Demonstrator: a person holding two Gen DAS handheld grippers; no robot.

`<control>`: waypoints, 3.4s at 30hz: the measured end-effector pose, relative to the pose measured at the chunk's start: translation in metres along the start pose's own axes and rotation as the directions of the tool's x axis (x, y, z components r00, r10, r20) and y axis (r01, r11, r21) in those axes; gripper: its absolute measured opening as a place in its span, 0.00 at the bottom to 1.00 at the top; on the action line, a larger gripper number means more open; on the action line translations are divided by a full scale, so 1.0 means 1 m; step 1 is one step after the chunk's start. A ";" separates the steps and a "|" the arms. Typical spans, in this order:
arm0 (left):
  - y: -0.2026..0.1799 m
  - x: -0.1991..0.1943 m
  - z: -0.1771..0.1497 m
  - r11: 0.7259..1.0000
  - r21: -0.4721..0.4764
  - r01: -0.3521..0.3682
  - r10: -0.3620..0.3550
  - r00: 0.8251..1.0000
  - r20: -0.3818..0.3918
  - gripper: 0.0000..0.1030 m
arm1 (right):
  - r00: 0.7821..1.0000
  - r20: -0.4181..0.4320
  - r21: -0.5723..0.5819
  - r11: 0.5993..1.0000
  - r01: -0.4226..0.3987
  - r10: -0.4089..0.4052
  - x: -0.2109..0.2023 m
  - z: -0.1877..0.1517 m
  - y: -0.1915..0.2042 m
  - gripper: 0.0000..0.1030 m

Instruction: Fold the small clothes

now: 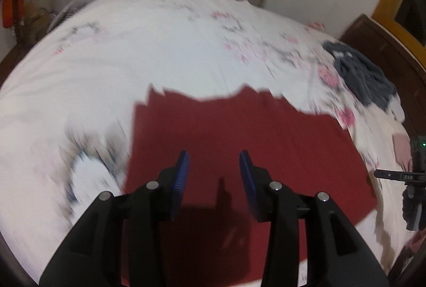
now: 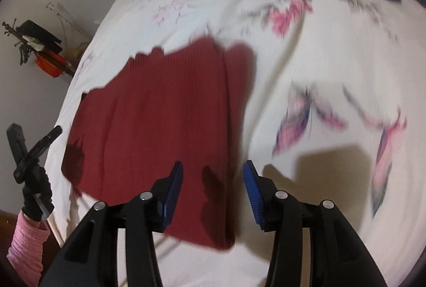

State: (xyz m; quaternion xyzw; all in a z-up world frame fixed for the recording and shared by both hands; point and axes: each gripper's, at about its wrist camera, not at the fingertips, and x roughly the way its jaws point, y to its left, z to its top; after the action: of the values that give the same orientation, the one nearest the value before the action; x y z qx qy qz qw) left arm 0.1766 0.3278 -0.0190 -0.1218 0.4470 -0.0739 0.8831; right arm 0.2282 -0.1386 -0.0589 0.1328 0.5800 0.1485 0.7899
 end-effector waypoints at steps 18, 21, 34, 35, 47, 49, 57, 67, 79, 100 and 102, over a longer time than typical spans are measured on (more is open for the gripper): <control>0.013 0.042 -0.046 1.000 0.010 -0.028 0.029 0.991 -0.132 0.39 | 0.995 -0.097 -0.029 0.999 0.027 -0.030 0.031 -0.047 -0.001 0.09; 0.011 0.039 -0.040 1.000 0.007 -0.029 0.030 0.990 -0.139 0.40 | 0.998 -0.057 -0.037 0.999 0.026 -0.028 0.017 -0.038 0.001 0.17; -0.024 0.048 -0.001 1.000 0.005 0.020 -0.019 0.995 -0.102 0.50 | 0.999 0.036 -0.013 1.000 0.026 -0.026 0.019 0.053 0.012 0.52; -0.024 0.051 0.000 1.000 0.002 0.021 -0.021 0.994 -0.109 0.51 | 0.999 0.024 -0.009 0.999 0.039 -0.038 0.026 0.057 0.010 0.52; 0.001 0.075 -0.007 0.999 -0.039 0.018 -0.023 0.989 -0.146 0.52 | 0.997 -0.060 0.069 0.996 -0.054 0.058 0.072 0.068 -0.016 0.43; 0.003 0.076 -0.007 0.999 -0.048 0.022 -0.029 0.989 -0.147 0.52 | 0.992 -0.062 0.083 0.991 -0.101 0.107 0.073 0.067 -0.015 0.24; 0.005 0.075 -0.008 0.999 -0.046 0.029 -0.036 0.988 -0.150 0.52 | 0.990 -0.026 0.055 0.989 -0.139 0.140 0.058 0.065 -0.008 0.15; 0.006 0.078 -0.011 0.999 -0.030 0.036 -0.040 0.988 -0.147 0.52 | 0.996 -0.044 0.074 0.995 -0.071 0.074 0.076 0.060 -0.016 0.15; 0.009 0.059 -0.005 0.993 -0.086 0.085 -0.096 0.986 -0.134 0.52 | 0.997 -0.012 0.047 0.996 -0.077 0.078 0.042 0.067 0.031 0.14; 0.005 0.034 -0.010 0.969 -0.126 0.211 -0.224 0.969 -0.103 0.52 | 0.979 -0.170 -0.002 0.993 -0.115 0.113 0.112 0.083 0.187 0.17; 0.009 0.036 -0.012 0.963 -0.152 0.222 -0.240 0.965 -0.106 0.52 | 0.973 -0.186 0.032 0.991 -0.131 0.134 0.122 0.082 0.188 0.21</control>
State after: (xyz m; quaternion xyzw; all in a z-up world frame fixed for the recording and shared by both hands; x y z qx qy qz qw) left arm 0.1883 0.3264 -0.0558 -0.2294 0.4874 -0.1527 0.8286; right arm 0.3257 0.0785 -0.0702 0.1643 0.6431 0.2071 0.7187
